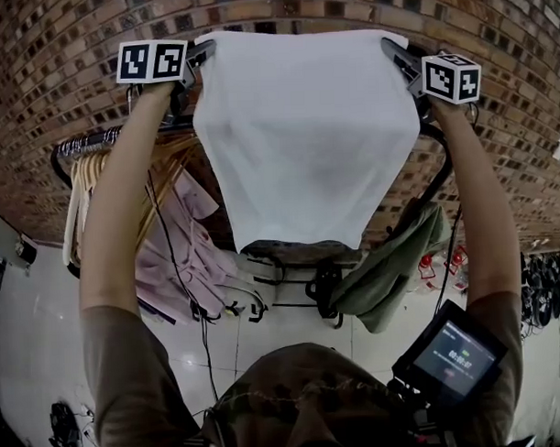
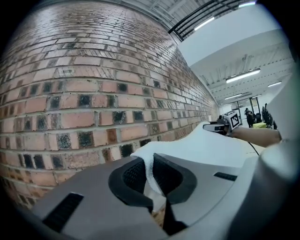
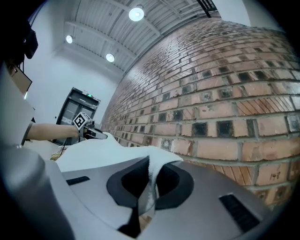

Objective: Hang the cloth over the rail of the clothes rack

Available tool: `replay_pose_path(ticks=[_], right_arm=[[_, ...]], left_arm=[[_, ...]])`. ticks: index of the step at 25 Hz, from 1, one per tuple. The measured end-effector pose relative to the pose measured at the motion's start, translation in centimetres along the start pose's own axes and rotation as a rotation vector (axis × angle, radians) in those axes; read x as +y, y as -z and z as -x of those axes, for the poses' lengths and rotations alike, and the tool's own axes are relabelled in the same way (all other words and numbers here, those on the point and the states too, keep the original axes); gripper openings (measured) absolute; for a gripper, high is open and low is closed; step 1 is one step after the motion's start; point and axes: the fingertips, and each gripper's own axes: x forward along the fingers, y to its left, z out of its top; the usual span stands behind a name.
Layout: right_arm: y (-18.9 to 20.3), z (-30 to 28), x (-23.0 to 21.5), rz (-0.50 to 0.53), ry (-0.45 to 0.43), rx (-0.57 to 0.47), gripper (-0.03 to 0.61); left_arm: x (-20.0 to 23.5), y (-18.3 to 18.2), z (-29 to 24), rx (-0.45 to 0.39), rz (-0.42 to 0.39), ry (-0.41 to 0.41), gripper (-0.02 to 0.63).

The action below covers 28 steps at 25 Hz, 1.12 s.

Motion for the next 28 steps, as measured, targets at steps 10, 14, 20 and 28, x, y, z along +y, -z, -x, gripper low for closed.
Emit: replay_pose_path(ticks=[10,14,20,28], right_arm=[[2.6,-1.3,0.6,-0.091,-0.076,0.061,0.009],[3.5,-1.7,0.9,-0.058,-0.1,0.096,0.009],[3.1,-1.6,-0.5,-0.185,-0.072,0.036,0.06],[6.0,-1.6,-1.1,-0.222,-0.028,0.183,0.061]], left_arm=[[0.6,3.2,-2.1,0.18,-0.021,0.126,0.029],[1.0,4.5,-2.4,0.235,-0.013,0.177,0.087],[0.7,4.4,-3.0,0.221,0.01,0.231,0.173],[2.3,4.8,-3.5,0.202,0.012,0.156,0.215]])
